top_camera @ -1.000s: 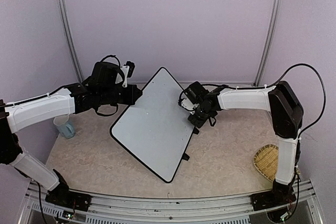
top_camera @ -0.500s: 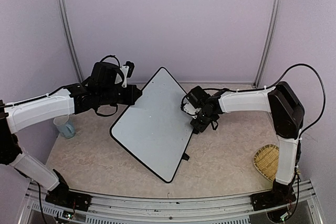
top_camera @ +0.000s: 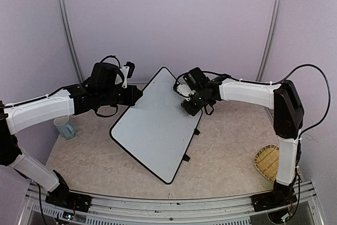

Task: Erase the whiteboard
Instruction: Erase the whiteboard at the center of the board.

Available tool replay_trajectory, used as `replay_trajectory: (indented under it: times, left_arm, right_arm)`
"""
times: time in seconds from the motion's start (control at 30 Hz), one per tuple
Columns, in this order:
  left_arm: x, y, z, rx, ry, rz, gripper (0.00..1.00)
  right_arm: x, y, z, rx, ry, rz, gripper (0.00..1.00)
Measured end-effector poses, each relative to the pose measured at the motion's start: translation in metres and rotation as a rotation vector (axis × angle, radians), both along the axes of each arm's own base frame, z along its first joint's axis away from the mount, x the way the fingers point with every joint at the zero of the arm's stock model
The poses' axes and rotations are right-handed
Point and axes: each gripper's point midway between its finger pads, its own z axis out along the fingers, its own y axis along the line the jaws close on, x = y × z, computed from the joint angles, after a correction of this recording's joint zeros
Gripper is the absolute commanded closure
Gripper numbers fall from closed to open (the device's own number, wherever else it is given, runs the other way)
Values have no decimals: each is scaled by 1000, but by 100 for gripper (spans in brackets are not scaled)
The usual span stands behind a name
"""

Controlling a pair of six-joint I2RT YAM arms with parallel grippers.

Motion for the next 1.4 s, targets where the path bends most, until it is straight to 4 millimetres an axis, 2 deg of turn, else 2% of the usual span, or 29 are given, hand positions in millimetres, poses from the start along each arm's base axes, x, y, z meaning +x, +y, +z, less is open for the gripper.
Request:
replay_trajectory:
  times: [0.1,0.3,0.67,0.9,1.23,1.4]
  left_arm:
    - [0,-1,0,-1,-1,-4,100]
    - [0,0,0,2,0,0,100]
    - [1,2,-1,5,4,10,100]
    - [1,2,-1,3,4,11,100]
    - [0,2,-1,2,5,8,100]
    - [0,1,-1,1,5,5,100]
  right_arm:
    - [9,9,13,32,-34,0,79]
    - [11,11,9,40,-36,4,79]
    - [-20,-14,-36,-23,58,13,79]
    - [-27,-20,-46,-44,76,18,79]
    - [-28,-20,-37,-34,91,38,78]
    - [-11,-9,-17,-11,44,24,79]
